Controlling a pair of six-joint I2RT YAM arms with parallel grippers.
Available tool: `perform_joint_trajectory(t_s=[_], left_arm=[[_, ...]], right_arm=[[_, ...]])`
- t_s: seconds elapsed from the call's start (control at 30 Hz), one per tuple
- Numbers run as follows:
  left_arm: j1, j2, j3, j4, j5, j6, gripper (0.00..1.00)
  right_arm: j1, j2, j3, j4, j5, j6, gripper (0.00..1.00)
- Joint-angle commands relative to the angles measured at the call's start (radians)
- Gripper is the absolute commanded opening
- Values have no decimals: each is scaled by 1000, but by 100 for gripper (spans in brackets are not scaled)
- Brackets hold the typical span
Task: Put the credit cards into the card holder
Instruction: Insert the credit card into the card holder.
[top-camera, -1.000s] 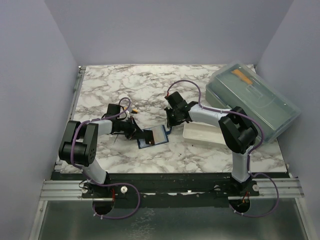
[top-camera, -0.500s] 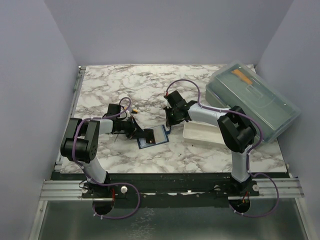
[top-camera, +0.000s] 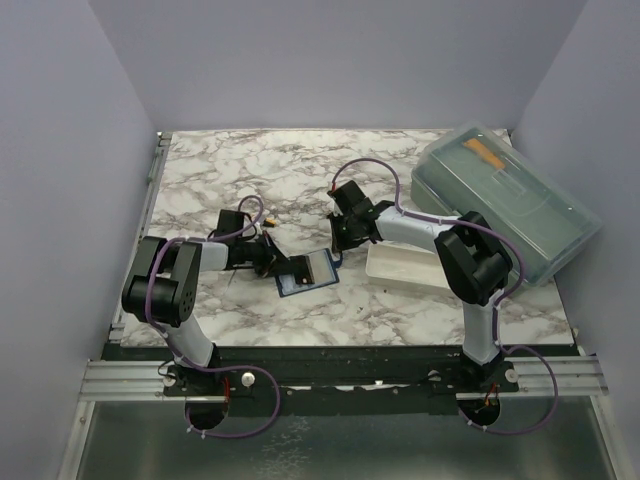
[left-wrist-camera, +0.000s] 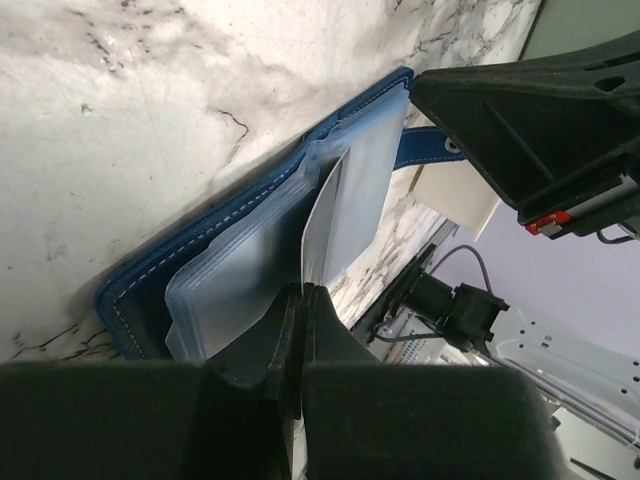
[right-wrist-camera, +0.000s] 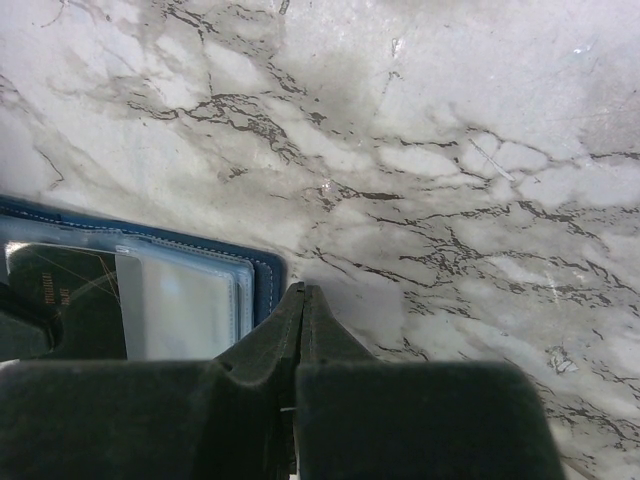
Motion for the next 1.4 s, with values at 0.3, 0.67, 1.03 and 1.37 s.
perform_joint_trajectory(t_s=[0.3, 0.67, 1.03, 1.37], left_arm=[[-157, -57, -93, 237, -283, -125, 0], [-196, -191, -104, 103, -414, -150, 29], [-220, -222, -91, 1, -444, -130, 35], [-271, -209, -48, -69, -537, -140, 39]], right_arm=[[-1, 57, -11, -25, -26, -8, 0], [-1, 51, -11, -31, -26, -7, 0], [-1, 58, -4, -35, -32, -7, 0], [-2, 50, -7, -42, -30, -12, 0]])
